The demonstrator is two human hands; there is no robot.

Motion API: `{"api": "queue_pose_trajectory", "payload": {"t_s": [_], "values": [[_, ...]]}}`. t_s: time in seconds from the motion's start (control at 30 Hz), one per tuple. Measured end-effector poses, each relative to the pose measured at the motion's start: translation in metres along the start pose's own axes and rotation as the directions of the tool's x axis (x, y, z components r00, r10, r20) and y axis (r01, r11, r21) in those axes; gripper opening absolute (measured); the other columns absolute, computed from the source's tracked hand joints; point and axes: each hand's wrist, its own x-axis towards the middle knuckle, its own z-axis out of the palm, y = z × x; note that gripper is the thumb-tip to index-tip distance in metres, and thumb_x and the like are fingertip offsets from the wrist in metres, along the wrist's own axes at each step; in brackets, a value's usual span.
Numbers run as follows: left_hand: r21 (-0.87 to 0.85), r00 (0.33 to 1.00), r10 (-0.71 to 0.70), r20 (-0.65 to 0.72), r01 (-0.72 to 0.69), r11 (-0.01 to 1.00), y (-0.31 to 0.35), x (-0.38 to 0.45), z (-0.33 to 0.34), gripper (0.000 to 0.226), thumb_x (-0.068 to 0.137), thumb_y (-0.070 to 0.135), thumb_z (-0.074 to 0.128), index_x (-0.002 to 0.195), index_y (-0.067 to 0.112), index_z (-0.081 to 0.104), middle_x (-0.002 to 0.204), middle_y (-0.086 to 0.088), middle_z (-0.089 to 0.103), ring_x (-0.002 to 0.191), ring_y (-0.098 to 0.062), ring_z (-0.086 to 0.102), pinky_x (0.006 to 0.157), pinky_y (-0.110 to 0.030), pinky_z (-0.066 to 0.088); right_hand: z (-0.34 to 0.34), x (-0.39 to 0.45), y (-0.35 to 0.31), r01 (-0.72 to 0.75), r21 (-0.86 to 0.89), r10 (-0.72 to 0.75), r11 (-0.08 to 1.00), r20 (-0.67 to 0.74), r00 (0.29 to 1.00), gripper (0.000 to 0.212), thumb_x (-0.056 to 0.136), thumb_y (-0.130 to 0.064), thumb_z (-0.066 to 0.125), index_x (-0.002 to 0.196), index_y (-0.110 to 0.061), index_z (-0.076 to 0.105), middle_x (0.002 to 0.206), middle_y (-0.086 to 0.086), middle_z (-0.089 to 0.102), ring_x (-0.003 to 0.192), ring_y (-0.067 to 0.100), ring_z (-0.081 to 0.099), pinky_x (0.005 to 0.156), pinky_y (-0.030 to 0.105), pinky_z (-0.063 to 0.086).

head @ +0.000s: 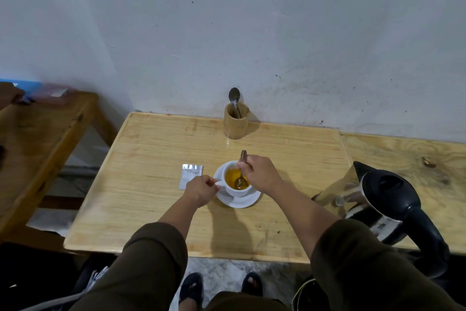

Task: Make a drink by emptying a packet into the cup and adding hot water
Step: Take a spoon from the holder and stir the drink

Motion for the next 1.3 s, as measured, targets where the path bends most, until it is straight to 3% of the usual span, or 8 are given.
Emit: {"api": "queue_pose_trajectory", "payload": {"t_s": [0.23,0.4,0.5,0.77,0.87,1.03,1.17,1.3], "values": [[0.005,1.0,0.005,0.001,-0.005,1.0,-0.0011,0.0002,-0.0006,0.04,0.092,0.032,0.056,0.127,0.01,0.058,0.127,-0.01,0.063,0.117,-0.026,0.058,0.096,-0.032,0.047,0.0001,0.0013,-0.0012,0.032,-0.061,-0.034,0.998,-0.038,0.999,0.027,0.096,-0.024,0.045,0.1,-0.011,0.069,0.104,0.013,0.07,0.098,0.029,0.062,0.087,0.041,0.05],[-0.006,1.0,-0.002,0.006,0.002,1.0,-0.0014,0.0008,-0.0005,0.041,0.092,0.032,0.056,0.127,0.011,0.058,0.127,-0.01,0.062,0.118,-0.027,0.057,0.096,-0.033,0.047,0.0023,-0.0008,-0.0009,0.011,0.018,-0.011,1.0,0.016,1.0,0.028,0.094,-0.025,0.05,0.092,-0.006,0.07,0.096,0.014,0.072,0.092,0.028,0.064,0.082,0.037,0.05],[-0.024,1.0,-0.008,0.008,0.008,1.0,-0.0014,0.0012,-0.0007,0.041,0.092,0.031,0.057,0.127,0.011,0.058,0.127,-0.01,0.063,0.117,-0.027,0.056,0.094,-0.033,0.048,0.0012,-0.001,-0.0013,-0.004,-0.016,0.004,1.0,0.001,1.0,0.026,0.096,-0.025,0.047,0.086,-0.006,0.062,0.088,0.016,0.065,0.085,0.029,0.058,0.069,0.03,0.038],[-0.028,1.0,-0.004,0.003,0.004,1.0,-0.0017,0.0011,-0.0011,0.04,0.091,0.031,0.058,0.126,0.011,0.058,0.126,-0.01,0.063,0.117,-0.027,0.057,0.094,-0.032,0.048,0.0005,0.0014,-0.0017,0.03,-0.08,-0.032,0.996,-0.023,0.999,0.028,0.096,-0.025,0.045,0.105,-0.014,0.068,0.108,0.01,0.07,0.101,0.027,0.061,0.088,0.037,0.05],[-0.02,1.0,0.002,0.006,-0.002,1.0,-0.0016,0.0011,-0.0013,0.041,0.091,0.031,0.058,0.126,0.01,0.058,0.127,-0.01,0.063,0.118,-0.027,0.057,0.095,-0.033,0.048,0.0016,0.0005,-0.0029,0.007,-0.01,-0.007,1.0,0.01,1.0,0.026,0.095,-0.026,0.048,0.1,-0.011,0.069,0.104,0.011,0.072,0.099,0.026,0.063,0.087,0.036,0.049],[-0.033,1.0,0.002,0.004,-0.002,0.999,-0.0026,0.0018,-0.0014,0.039,0.091,0.03,0.058,0.124,0.01,0.059,0.126,-0.01,0.063,0.118,-0.027,0.057,0.098,-0.034,0.047,0.0017,-0.0013,-0.0033,-0.005,-0.013,0.005,1.0,0.011,1.0,0.03,0.097,-0.025,0.045,0.091,0.0,0.062,0.09,0.017,0.064,0.083,0.028,0.056,0.07,0.032,0.038],[-0.029,1.0,0.006,0.002,-0.006,1.0,-0.0023,0.0015,-0.0014,0.04,0.091,0.03,0.059,0.125,0.009,0.059,0.126,-0.011,0.064,0.118,-0.028,0.057,0.097,-0.034,0.047,0.0011,0.0009,-0.0019,-0.008,-0.121,0.001,0.993,-0.055,0.998,0.029,0.098,-0.025,0.041,0.103,-0.007,0.063,0.103,0.012,0.065,0.098,0.027,0.058,0.076,0.033,0.041],[-0.039,1.0,0.002,0.007,-0.002,0.999,-0.0029,0.0026,-0.0017,0.039,0.09,0.03,0.059,0.124,0.01,0.06,0.125,-0.011,0.064,0.117,-0.028,0.057,0.095,-0.033,0.048,0.0016,0.0021,-0.001,0.05,-0.087,-0.053,0.995,-0.029,0.998,0.028,0.096,-0.024,0.045,0.105,-0.013,0.068,0.106,0.01,0.068,0.101,0.027,0.061,0.087,0.037,0.048]]}}
